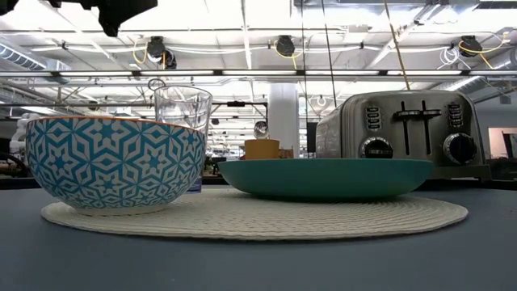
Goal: Arrange a breakfast setting
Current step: Pour the cereal into the orange patterned bowl
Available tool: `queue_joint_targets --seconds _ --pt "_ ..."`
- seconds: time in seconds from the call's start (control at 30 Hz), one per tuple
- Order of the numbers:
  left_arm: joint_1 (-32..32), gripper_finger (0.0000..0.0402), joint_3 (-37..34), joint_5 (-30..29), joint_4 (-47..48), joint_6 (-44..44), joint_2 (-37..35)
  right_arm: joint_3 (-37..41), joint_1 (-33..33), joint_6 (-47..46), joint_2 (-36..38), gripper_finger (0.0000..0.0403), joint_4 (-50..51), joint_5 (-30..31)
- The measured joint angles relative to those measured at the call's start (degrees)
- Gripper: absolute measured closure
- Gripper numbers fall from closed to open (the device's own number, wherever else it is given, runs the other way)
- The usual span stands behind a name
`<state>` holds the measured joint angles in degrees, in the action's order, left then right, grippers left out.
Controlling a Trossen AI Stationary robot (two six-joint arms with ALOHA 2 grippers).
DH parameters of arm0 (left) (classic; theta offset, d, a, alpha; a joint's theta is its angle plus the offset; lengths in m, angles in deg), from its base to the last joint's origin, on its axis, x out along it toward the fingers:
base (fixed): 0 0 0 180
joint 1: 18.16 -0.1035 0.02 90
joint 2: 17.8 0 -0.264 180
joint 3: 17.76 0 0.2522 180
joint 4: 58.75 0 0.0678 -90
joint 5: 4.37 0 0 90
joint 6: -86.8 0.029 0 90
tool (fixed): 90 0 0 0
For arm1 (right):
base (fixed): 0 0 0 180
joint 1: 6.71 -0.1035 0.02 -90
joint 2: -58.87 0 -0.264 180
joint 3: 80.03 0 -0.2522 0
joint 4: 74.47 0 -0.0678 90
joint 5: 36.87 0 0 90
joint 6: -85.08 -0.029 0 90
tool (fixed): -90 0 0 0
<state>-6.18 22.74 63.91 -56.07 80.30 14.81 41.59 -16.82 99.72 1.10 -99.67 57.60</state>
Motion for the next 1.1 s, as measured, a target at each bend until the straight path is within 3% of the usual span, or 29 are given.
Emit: queue_joint_targets --seconds 0.17,0.3,0.5,1.1 --pt "0.0 0.0033 0.0 -0.3 0.1 -0.2 1.8 0.0 0.0 0.0 0.0 0.0186 0.0 0.0" --pt "0.0 0.0008 0.0 -0.3 0.0 -1.3 3.5 0.0 0.0 0.0 0.0 0.0186 0.0 0.0" --pt "0.0 0.0005 0.0 -0.4 -3.5 -4.5 7.1 0.0 0.0 0.0 0.0 0.0186 0.2 0.0" --pt "-1.2 0.0004 0.0 0.0 -40.5 5.3 27.2 0.0 0.0 0.0 0.0 0.0186 0.2 0.0"
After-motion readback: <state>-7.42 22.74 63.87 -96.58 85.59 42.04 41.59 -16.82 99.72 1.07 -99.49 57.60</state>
